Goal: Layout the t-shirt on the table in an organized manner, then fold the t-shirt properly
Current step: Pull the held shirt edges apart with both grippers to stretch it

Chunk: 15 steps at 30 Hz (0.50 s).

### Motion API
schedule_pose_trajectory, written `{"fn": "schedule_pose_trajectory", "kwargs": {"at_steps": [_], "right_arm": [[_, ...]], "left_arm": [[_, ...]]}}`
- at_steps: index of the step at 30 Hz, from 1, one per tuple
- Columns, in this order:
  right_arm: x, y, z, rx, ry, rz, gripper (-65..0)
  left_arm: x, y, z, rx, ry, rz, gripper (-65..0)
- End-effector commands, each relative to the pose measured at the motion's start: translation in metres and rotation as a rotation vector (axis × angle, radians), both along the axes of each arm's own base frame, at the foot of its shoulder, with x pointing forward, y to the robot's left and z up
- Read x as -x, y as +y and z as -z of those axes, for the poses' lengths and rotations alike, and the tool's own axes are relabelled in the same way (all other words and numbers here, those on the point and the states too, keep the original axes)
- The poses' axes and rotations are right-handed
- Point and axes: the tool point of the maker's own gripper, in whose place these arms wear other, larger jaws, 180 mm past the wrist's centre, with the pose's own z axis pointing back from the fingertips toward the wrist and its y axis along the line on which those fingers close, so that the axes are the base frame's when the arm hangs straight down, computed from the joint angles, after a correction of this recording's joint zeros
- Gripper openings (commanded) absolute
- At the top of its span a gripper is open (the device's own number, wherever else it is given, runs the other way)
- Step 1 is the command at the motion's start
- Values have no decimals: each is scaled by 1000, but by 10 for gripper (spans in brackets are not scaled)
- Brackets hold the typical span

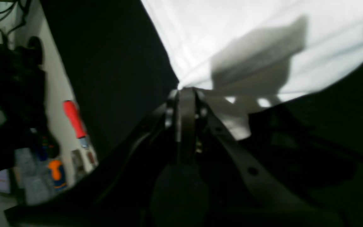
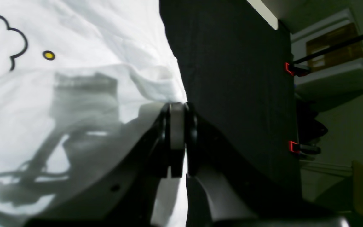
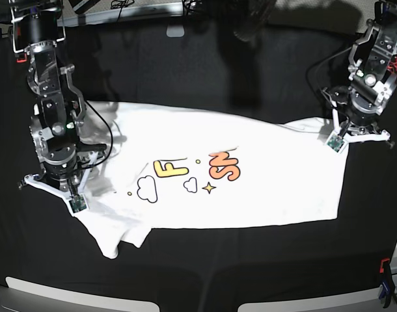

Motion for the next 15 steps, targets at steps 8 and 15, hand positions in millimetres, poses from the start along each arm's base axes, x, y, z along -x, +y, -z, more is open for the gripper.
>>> {"fn": "schedule_pose_trajectory", "kwargs": {"at_steps": [8,15], "right_arm": [[-8,10,-12,-81,-39,-31,-650],[-8,10,-12,-80,-38,-31,-650]], "left_arm": [[0,-9,-1,30,41,64,-479],[11,6,6,-28,113,6,-423]]}}
